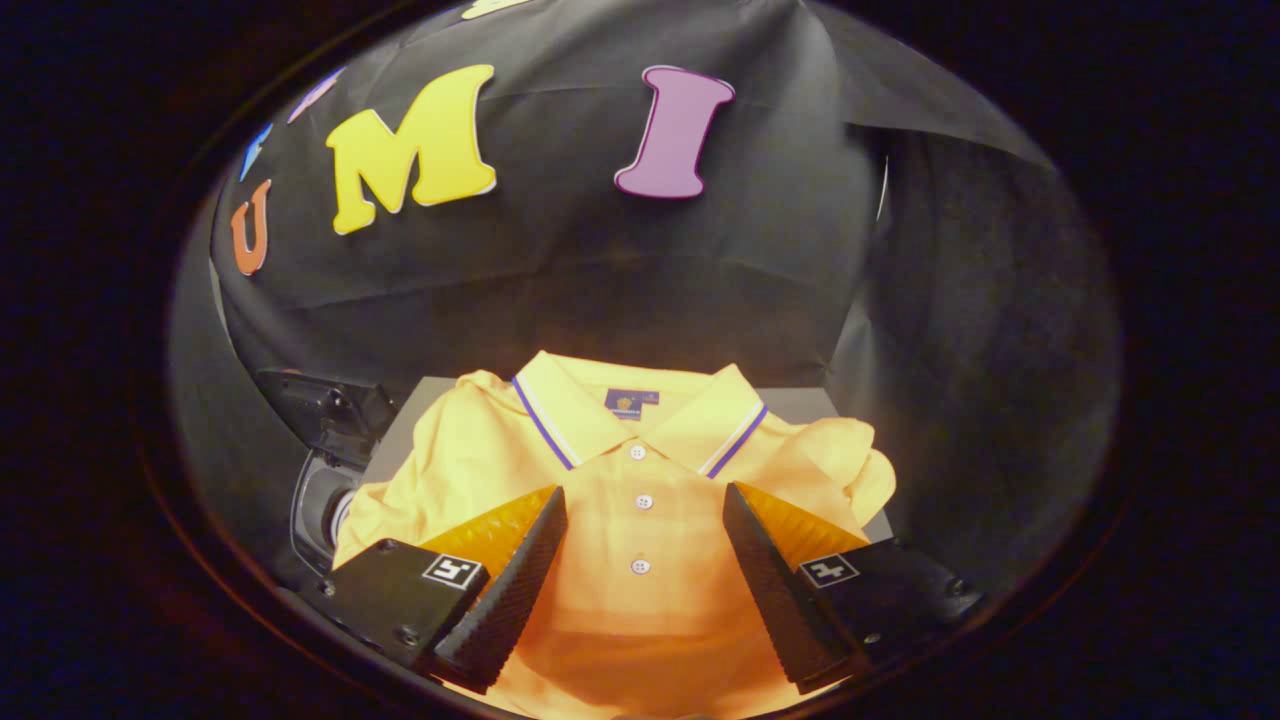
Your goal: Put the clothes into the washing machine and then close the washing machine lid.
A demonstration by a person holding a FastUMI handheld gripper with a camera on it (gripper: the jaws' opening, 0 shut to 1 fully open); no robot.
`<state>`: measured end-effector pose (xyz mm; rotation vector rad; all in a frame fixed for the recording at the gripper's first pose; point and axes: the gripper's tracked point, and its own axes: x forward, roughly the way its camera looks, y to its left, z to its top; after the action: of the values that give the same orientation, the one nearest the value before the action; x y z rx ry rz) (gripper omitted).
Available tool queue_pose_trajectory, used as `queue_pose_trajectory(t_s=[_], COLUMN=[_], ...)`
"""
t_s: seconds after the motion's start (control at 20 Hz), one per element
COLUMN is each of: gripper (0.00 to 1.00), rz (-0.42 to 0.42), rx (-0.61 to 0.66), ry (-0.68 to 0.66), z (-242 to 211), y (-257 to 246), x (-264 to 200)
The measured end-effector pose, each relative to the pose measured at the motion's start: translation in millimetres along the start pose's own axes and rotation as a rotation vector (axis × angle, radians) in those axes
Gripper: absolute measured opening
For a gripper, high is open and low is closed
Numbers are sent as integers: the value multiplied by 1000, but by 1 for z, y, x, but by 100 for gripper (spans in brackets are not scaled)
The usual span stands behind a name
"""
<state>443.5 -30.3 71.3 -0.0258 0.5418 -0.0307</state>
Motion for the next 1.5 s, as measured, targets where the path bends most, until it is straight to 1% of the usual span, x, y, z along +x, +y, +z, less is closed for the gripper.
queue_pose_trajectory(t_s=[0.15,0.2,0.35,0.4,0.5,0.6,0.7,0.75,0.85,0.95,1.0,1.05,1.1,1.15,1.2,1.35,1.5], gripper=[100,99,97,96,88,86,82,71,48,26,23,18,16,9,8,6,6], rz=[2,-1,17,29,39,45,56,57,61,83,90,101,108,111,105,125,155], rx=[11,17,-23,-25,3,-8,-2,29,29,36,29,30,43,42,24,-6,47], ry=[54,41,36,35,73,119,124,110,107,96,91,79,70,55,38,2,-5], z=[-14,-12,-13,-12,-17,-19,-15,-14,-15,-14,-14,-13,-14,-13,-12,-18,-17], y=[0,2,6,7,9,9,13,15,16,23,23,25,25,26,27,38,53], x=[9,8,9,10,10,9,8,10,8,8,9,9,7,8,7,-5,-20])
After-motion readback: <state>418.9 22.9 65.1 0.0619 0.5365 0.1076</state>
